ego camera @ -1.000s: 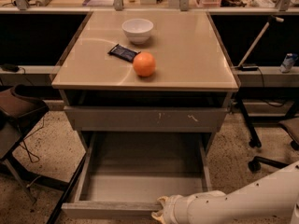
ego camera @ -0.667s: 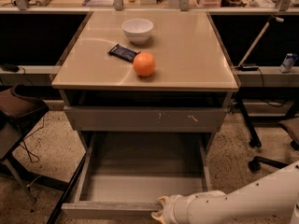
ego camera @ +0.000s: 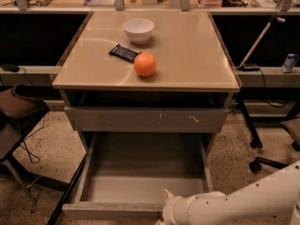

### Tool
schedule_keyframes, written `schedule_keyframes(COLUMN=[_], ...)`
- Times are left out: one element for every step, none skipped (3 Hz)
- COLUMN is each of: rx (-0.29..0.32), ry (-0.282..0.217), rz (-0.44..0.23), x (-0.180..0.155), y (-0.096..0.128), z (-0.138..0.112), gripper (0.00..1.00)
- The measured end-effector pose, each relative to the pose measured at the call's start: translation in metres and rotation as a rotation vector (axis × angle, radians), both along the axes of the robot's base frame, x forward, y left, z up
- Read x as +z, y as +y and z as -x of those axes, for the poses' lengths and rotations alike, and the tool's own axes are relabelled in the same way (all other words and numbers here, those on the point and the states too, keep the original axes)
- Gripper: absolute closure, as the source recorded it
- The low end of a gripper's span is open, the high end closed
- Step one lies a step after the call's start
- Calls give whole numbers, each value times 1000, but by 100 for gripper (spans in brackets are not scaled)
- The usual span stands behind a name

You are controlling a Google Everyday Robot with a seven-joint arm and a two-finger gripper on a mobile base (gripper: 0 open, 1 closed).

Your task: Open middle drawer

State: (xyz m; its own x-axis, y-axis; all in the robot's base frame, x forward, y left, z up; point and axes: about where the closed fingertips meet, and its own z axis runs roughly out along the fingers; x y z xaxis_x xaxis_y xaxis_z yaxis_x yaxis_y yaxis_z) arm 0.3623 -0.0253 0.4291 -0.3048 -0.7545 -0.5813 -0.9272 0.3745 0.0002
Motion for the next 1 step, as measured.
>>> schedule_keyframes(rx=[0], ry=[0], rz=[0], x=[0], y=[0], z=[0], gripper=[0])
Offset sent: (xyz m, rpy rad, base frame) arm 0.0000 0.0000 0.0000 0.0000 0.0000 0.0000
